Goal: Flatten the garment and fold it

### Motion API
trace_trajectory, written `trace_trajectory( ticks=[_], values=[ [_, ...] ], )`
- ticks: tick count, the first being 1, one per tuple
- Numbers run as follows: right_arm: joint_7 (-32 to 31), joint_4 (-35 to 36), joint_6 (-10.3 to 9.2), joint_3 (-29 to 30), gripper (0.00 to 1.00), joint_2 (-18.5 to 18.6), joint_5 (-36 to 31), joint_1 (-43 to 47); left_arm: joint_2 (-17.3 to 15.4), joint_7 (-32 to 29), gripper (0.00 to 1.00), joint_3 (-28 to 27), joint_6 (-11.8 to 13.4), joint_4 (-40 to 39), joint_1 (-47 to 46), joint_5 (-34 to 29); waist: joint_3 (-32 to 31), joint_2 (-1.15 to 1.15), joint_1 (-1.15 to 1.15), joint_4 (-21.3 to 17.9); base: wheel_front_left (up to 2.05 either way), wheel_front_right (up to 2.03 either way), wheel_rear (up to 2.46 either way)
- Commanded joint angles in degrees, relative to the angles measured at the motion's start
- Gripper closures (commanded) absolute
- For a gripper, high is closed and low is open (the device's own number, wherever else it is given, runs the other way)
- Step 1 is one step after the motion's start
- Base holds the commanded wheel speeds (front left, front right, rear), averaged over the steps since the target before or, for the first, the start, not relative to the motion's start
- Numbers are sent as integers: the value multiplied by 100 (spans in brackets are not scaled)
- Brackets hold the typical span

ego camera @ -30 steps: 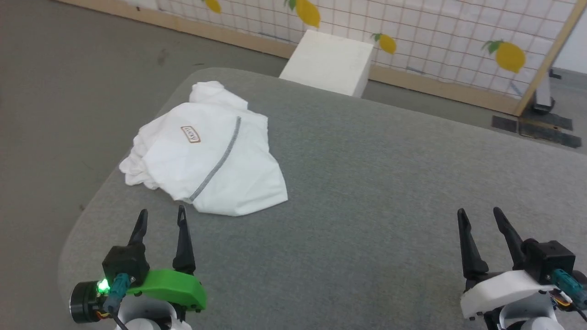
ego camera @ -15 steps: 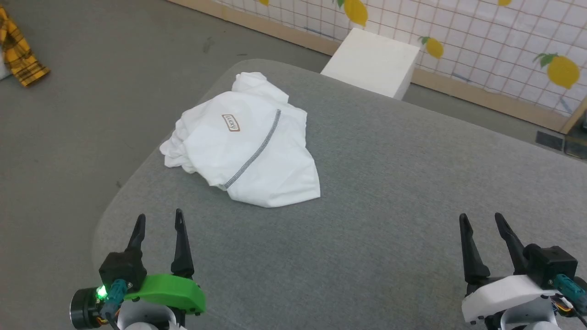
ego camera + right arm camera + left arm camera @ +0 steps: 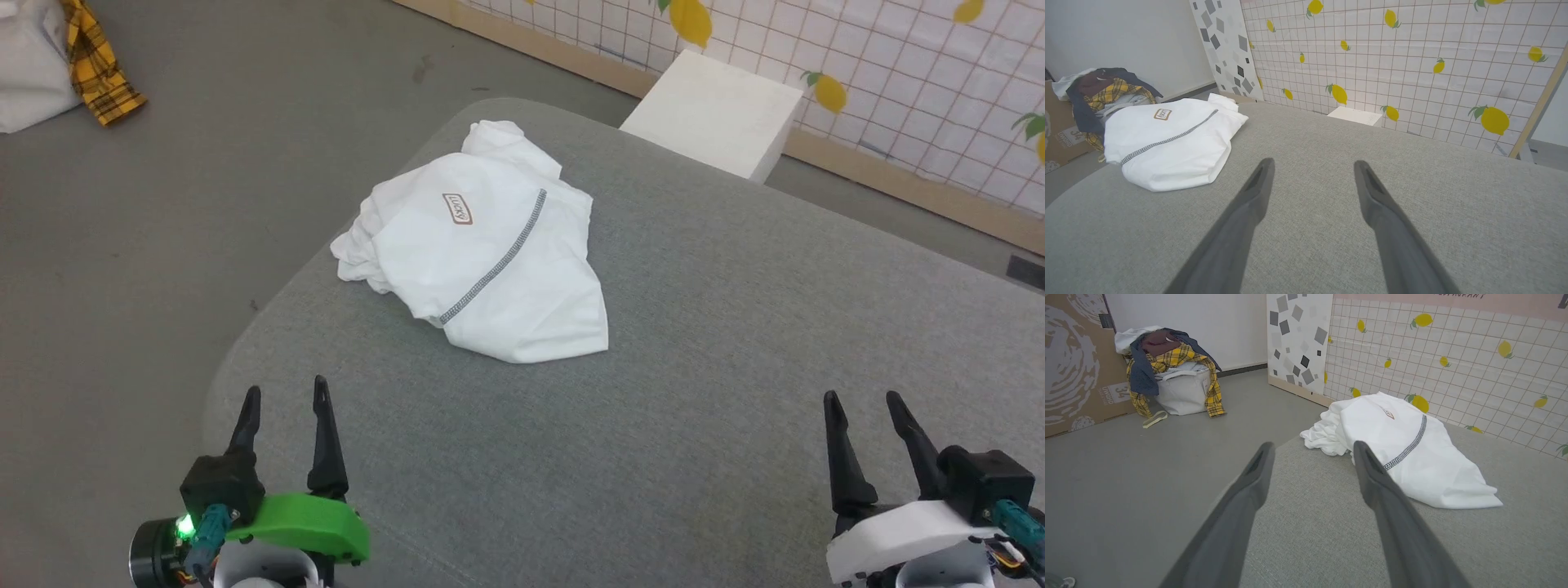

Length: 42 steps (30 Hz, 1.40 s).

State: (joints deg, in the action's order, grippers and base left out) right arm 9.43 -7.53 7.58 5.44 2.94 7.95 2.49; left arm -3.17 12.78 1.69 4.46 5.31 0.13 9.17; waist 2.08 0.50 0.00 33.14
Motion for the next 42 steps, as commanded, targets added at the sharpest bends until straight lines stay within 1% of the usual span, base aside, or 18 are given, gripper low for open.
trace_trajectory(
  ticks=[1,5,7,12,15,17,18,21,22,25,29,34,36,38,42],
  values=[
    [52,-36,-8,27,0,-5,63,90,25,77,0,9,46,34,101,39,9,-44,0,65,0,0,0],
    [87,-81,-8,50,0,-6,102,86,26,124,0,-8,57,42,87,113,25,-45,0,148,0,0,0],
    [104,-98,-8,75,0,-6,122,83,27,147,0,-3,7,57,40,200,43,-46,0,183,0,0,0],
    [128,-101,-9,142,0,-6,135,78,-6,205,0,-91,-233,87,-425,602,124,-48,0,259,0,0,0],
    [95,-67,-9,183,0,-6,94,56,-119,75,0,-189,-514,169,-998,954,204,-48,0,229,0,0,0],
    [50,-13,-9,208,0,-6,46,31,-202,-214,0,-256,-695,293,-1417,1235,261,-48,0,164,0,0,0],
    [-5,53,-9,219,0,-6,2,-4,-378,-530,0,-293,-825,469,-1859,1410,339,-48,0,59,0,0,0],
    [-88,146,-9,236,0,-6,-59,-58,-578,-1092,0,-296,-957,833,-2491,1706,467,-48,0,-135,0,0,0],
    [-117,182,-9,230,0,-6,-76,-82,-630,-1379,0,-302,-988,1023,-2712,1860,519,-48,0,-233,0,0,0],
    [-198,287,-9,177,0,-6,-134,-186,-921,-2177,0,-324,-1025,1569,-3246,2095,724,-48,0,-603,0,0,0],
    [-279,414,-9,201,0,-6,-196,-272,-1201,-3090,0,-388,-924,2130,-3754,2309,1013,-48,0,-1072,0,0,0],
    [-350,571,-9,293,0,-6,-250,-309,-1449,-4082,0,-446,-628,2499,-4116,2468,1395,-48,0,-1600,0,0,0],
    [-348,609,-9,358,0,-6,-261,-307,-1500,-4360,0,-408,-513,2559,-4192,2455,1487,-48,0,-1692,0,0,0],
    [-364,672,-9,345,0,-6,-269,-349,-1610,-4653,0,-425,-347,2576,-4209,2444,1667,-48,0,-1883,0,0,0],
    [-357,743,-9,366,0,-6,-285,-438,-1674,-5100,0,-434,-48,2539,-4211,2452,1896,-48,0,-2045,0,0,0]
  ],
)
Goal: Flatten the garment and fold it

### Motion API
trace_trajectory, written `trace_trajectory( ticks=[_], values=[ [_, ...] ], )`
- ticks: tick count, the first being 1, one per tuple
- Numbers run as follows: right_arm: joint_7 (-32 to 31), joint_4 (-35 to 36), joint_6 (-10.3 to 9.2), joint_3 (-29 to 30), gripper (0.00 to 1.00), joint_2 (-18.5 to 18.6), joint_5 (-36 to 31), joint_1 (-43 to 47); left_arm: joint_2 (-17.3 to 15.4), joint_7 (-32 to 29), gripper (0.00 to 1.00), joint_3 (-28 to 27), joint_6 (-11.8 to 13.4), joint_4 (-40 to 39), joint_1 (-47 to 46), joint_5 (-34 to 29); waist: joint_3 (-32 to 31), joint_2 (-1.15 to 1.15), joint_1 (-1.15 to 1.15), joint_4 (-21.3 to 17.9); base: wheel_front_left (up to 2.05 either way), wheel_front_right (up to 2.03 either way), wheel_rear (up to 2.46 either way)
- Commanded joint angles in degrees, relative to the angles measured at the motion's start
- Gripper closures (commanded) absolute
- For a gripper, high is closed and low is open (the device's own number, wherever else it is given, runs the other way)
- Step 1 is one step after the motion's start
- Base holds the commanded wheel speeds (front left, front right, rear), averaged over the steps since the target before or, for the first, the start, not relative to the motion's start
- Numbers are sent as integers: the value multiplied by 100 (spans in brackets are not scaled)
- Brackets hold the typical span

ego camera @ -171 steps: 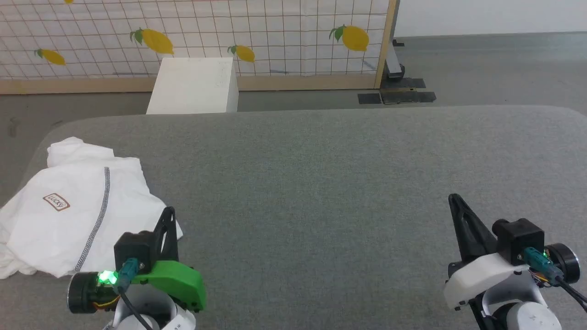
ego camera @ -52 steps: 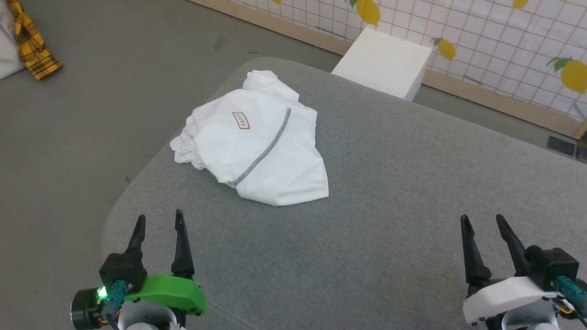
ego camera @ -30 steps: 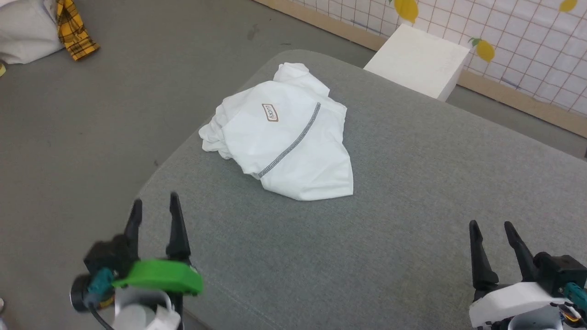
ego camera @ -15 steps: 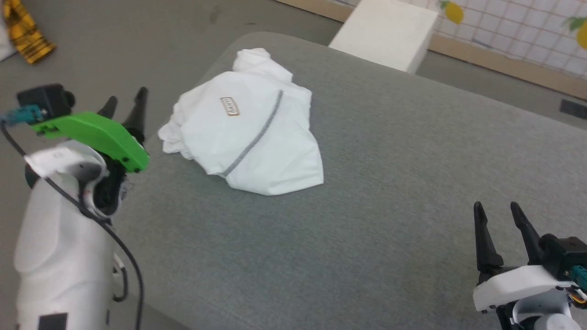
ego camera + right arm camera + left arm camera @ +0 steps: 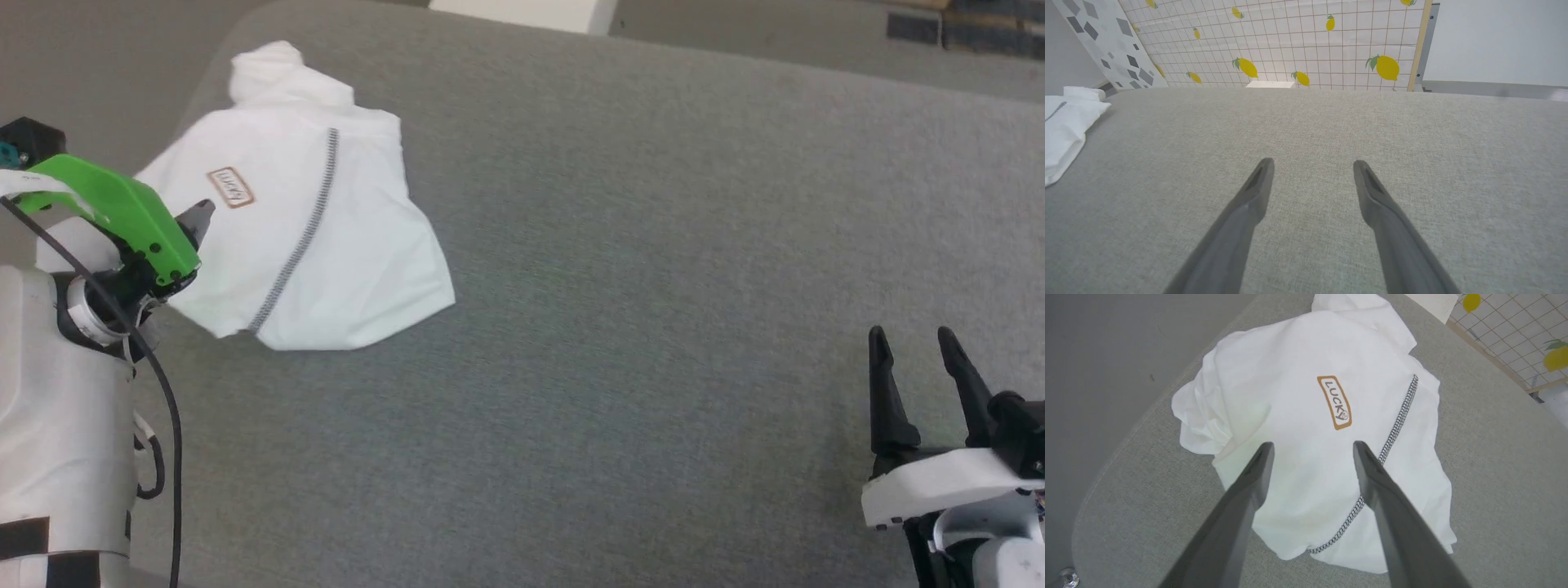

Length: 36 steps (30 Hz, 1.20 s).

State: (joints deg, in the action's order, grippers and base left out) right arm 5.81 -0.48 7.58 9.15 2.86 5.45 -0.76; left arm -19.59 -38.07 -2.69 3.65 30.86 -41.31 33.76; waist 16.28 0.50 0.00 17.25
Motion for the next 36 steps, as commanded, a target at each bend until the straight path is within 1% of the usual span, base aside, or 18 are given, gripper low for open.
trace_trajectory(
  ticks=[1,7,15,20,21,22,24,27,30,36],
  values=[
    [11,50,-9,-5,0,2,-40,-138,-36,-104,0,-3,116,-39,-59,-6,521,-48,0,-481,0,0,0],
    [47,49,-9,8,0,2,-36,-194,-52,-787,0,87,541,-173,97,-42,650,-48,0,-520,0,0,0],
    [68,37,-9,25,0,2,3,-242,-39,-1800,0,178,946,-487,472,73,755,-48,0,-517,0,0,0],
    [66,35,-9,56,0,2,9,-268,-19,-2027,0,169,1137,-831,725,109,825,-48,0,-532,0,0,0],
    [66,33,-9,61,0,2,15,-272,-27,-2001,53,163,1156,-905,772,98,836,-48,0,-534,0,0,0],
    [67,27,-9,64,0,2,19,-273,-33,-1962,100,163,1153,-962,806,87,842,-48,0,-534,0,0,0],
    [72,9,-9,75,0,2,30,-279,-18,-1857,100,137,1091,-1076,866,126,851,-48,0,-529,0,0,0],
    [83,-28,-9,90,0,2,43,-295,-14,-1417,100,59,950,-1181,898,126,846,-48,0,-500,0,0,0],
    [87,-69,-9,85,0,2,31,-304,59,-943,100,-59,848,-1223,872,168,791,-48,0,-441,0,0,0],
    [93,-167,-9,55,0,2,13,-312,153,-52,100,-267,578,-1172,724,258,554,-48,0,-279,0,0,0]
  ],
)
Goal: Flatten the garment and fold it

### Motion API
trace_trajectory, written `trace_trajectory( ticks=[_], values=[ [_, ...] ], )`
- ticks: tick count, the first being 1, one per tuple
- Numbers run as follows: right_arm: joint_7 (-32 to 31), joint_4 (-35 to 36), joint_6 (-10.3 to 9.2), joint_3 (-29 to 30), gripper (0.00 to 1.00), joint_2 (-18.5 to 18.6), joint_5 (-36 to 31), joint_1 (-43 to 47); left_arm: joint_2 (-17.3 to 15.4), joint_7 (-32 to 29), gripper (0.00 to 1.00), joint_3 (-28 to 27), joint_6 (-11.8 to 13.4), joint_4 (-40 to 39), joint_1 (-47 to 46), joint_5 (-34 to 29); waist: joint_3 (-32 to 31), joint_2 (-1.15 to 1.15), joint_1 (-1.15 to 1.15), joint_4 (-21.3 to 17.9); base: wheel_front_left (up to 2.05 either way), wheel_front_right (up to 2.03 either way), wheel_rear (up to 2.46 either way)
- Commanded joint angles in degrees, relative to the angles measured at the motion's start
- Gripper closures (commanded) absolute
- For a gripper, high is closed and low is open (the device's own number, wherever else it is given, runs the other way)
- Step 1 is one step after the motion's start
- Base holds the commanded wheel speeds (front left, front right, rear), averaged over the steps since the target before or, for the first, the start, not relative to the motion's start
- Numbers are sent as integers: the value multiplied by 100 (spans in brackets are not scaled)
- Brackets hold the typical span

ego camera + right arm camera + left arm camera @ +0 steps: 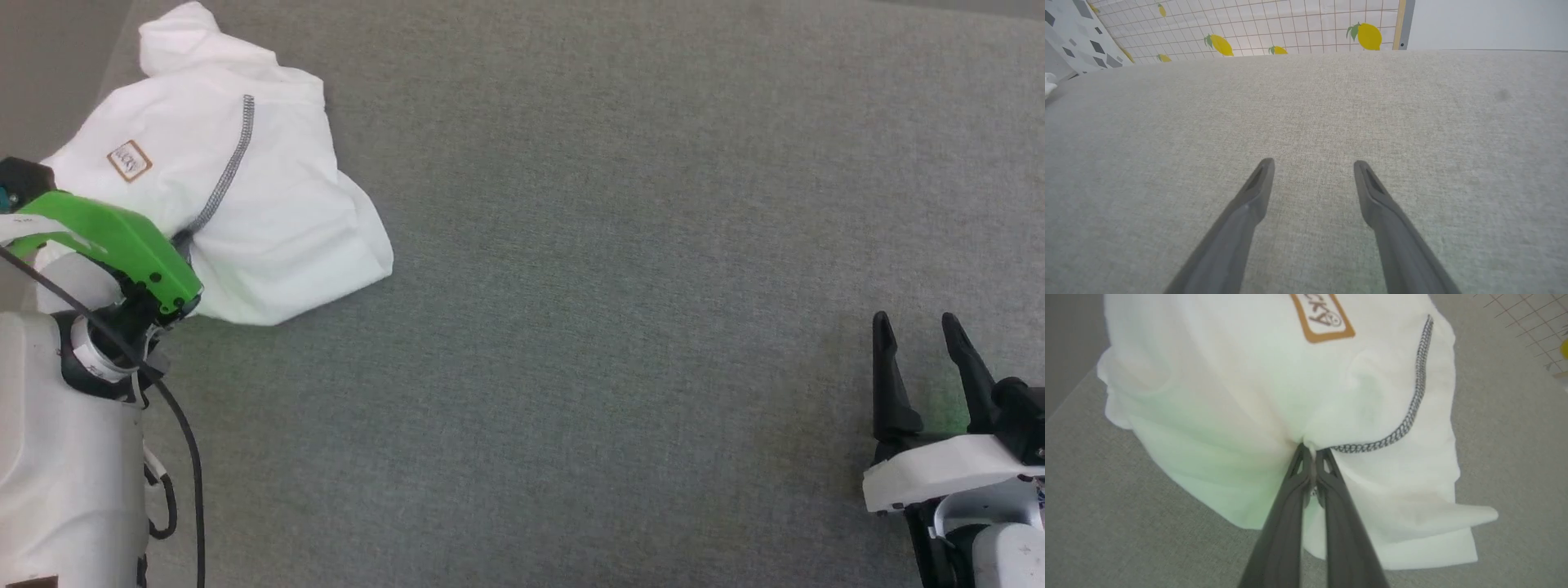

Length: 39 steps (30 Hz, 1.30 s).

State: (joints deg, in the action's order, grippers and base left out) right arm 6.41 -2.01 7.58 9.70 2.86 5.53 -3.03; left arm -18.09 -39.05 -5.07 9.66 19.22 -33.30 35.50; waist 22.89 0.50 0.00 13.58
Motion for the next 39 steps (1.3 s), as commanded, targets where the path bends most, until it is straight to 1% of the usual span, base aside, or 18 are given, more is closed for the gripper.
trace_trajectory(
  ticks=[1,6,7,12,15,18,24,27,32,36,39],
  values=[
    [41,-46,-9,-2,0,2,14,-77,20,226,100,-68,-98,-4,-127,110,-168,-48,0,127,0,0,0],
    [97,-194,-9,-35,0,2,77,-29,53,928,100,-142,-441,-70,-420,156,-443,-48,0,273,0,0,0],
    [109,-219,-9,-43,0,2,95,-15,74,1057,100,-173,-466,-85,-491,170,-500,-48,0,291,0,0,0],
    [206,-429,-9,-110,0,2,215,29,-48,1628,100,-145,-739,-90,-965,47,-801,-48,0,289,0,0,0],
    [284,-565,-9,-145,0,2,299,52,-149,1871,100,-79,-828,-79,-1328,-88,-989,-48,0,227,0,0,0],
    [384,-735,-9,-174,0,2,390,70,-269,1984,100,34,-879,-44,-1752,-246,-1184,-48,0,117,0,0,0],
    [546,-1045,-9,-188,0,2,505,94,-357,2003,100,334,-1045,96,-2686,-423,-1528,-49,0,-173,0,0,0],
    [608,-1176,-9,-197,0,2,534,116,-240,1996,100,501,-1162,238,-3143,-408,-1679,-49,0,-353,0,0,0],
    [686,-1401,-9,-239,0,2,570,160,165,2034,100,807,-1379,523,-3761,-267,-1918,-49,0,-722,0,0,0],
    [726,-1502,-9,-251,0,2,595,193,491,2144,100,1009,-1536,749,-4062,-87,-2081,-49,0,-1056,0,0,0],
    [744,-1550,-9,-249,0,2,591,211,719,2202,100,1146,-1608,849,-4176,61,-2168,-49,0,-1285,0,0,0]
  ],
)
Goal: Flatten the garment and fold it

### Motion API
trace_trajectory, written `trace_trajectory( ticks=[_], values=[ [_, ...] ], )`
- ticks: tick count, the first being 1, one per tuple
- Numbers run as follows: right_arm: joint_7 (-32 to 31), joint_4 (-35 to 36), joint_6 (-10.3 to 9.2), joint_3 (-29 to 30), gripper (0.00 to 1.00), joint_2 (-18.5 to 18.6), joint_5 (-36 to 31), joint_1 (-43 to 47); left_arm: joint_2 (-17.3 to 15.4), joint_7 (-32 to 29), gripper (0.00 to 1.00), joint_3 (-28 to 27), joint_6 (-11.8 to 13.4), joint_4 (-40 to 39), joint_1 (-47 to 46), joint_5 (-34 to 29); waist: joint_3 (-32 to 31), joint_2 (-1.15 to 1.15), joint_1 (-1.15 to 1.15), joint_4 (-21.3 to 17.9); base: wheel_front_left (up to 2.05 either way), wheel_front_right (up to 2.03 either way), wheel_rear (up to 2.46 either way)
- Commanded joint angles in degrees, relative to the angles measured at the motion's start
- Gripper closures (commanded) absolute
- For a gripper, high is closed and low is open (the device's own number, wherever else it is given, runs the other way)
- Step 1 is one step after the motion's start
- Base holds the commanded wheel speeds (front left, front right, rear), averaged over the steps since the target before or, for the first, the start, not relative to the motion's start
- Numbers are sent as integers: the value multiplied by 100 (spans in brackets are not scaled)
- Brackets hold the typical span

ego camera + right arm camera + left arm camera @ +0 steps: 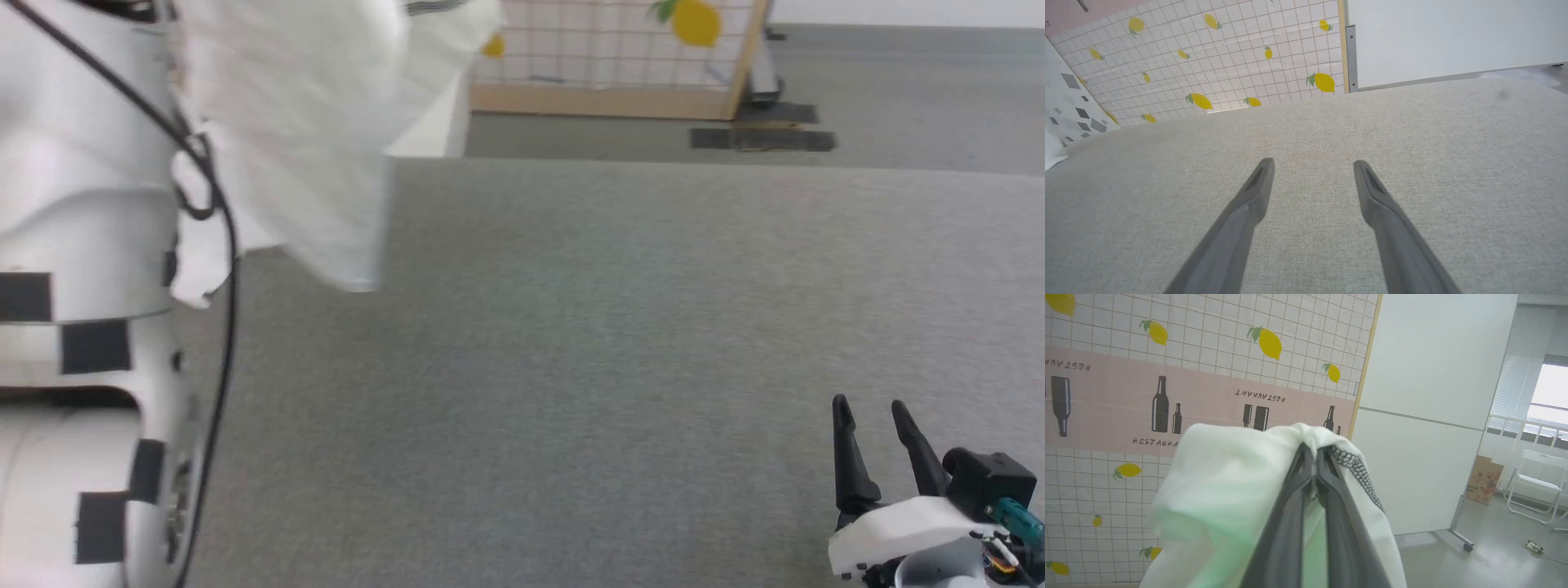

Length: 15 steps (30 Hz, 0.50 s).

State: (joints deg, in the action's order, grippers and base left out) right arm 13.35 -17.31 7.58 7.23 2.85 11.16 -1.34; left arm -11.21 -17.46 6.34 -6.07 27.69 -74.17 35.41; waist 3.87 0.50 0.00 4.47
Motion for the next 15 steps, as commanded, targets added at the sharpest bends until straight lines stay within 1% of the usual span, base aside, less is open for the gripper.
trace_trajectory(
  ticks=[1,7,13,15],
  values=[
    [56,-37,-9,5,0,3,23,52,124,62,100,52,-55,31,-106,142,-302,-49,0,-451,0,0,0],
    [67,-48,-9,106,0,3,-34,155,508,85,100,390,-119,114,55,505,-419,-49,0,-775,0,0,0],
    [27,33,-9,160,0,3,-62,236,762,157,100,878,-137,75,804,1013,-393,-49,0,-930,0,0,0],
    [6,68,-9,157,0,3,-58,244,801,213,100,1153,-139,18,1172,1201,-350,-49,0,-967,0,0,0]
  ],
)
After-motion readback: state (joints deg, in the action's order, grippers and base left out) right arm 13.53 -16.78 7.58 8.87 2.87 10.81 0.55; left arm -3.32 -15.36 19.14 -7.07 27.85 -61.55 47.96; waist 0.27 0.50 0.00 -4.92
